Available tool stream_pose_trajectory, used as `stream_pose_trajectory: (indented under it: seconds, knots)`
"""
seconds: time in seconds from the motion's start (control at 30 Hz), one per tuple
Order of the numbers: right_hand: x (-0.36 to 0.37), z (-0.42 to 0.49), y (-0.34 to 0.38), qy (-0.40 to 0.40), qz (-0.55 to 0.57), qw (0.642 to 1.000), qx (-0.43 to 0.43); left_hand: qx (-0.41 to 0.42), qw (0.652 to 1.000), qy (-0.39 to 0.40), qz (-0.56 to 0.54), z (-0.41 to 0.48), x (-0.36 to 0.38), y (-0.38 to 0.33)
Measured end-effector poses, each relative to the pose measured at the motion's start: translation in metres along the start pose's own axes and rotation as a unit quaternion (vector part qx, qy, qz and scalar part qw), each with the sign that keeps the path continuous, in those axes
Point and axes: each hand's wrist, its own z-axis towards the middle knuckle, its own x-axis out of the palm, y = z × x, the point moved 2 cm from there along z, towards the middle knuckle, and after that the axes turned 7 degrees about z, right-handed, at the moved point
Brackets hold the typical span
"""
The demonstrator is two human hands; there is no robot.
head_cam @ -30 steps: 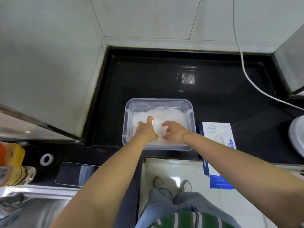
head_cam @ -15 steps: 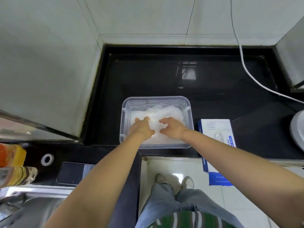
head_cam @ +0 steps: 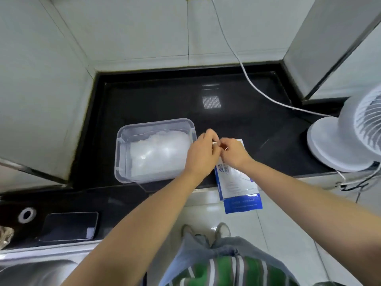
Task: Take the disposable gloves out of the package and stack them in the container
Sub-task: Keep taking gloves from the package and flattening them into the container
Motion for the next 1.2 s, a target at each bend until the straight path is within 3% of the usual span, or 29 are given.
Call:
stream_pose_trajectory:
  seconds: [0.13,0.3,0.43,0.6,0.7,0.9,1.03,1.2]
  knots:
    - [-0.009,-0.022,-0.038,0.092,-0.100,0.987,0.089,-0.016,0.987,0.158,0.013,-0.015,0.040,-0.013]
    - [-0.003,-0.032,-0.054,0.110,-0.156,0.978,0.089,-0.087,0.959,0.266,0.046,-0.022,0.071,-0.001]
    - [0.008,-0.027,-0.063,0.105,-0.188,0.971,0.101,-0.105,0.952,0.266,0.109,-0.021,0.082,0.005]
    - [0.014,-0.025,-0.073,0.024,-0.199,0.971,0.131,-0.116,0.955,0.246,0.114,-0.024,0.092,0.003]
    - [0.013,-0.025,-0.072,0.015,-0.186,0.975,0.122,-0.112,0.959,0.237,0.105,-0.026,0.093,0.003]
    - [-0.002,-0.025,-0.079,-0.058,0.063,0.990,0.114,-0.111,0.963,0.229,0.093,-0.027,0.091,0.001]
    - [-0.020,-0.028,-0.072,-0.083,0.253,0.960,0.087,-0.109,0.961,0.232,0.107,-0.028,0.091,-0.002]
    - [-0.044,-0.024,-0.050,-0.125,0.369,0.919,0.059,-0.113,0.960,0.239,0.089,-0.026,0.086,-0.007]
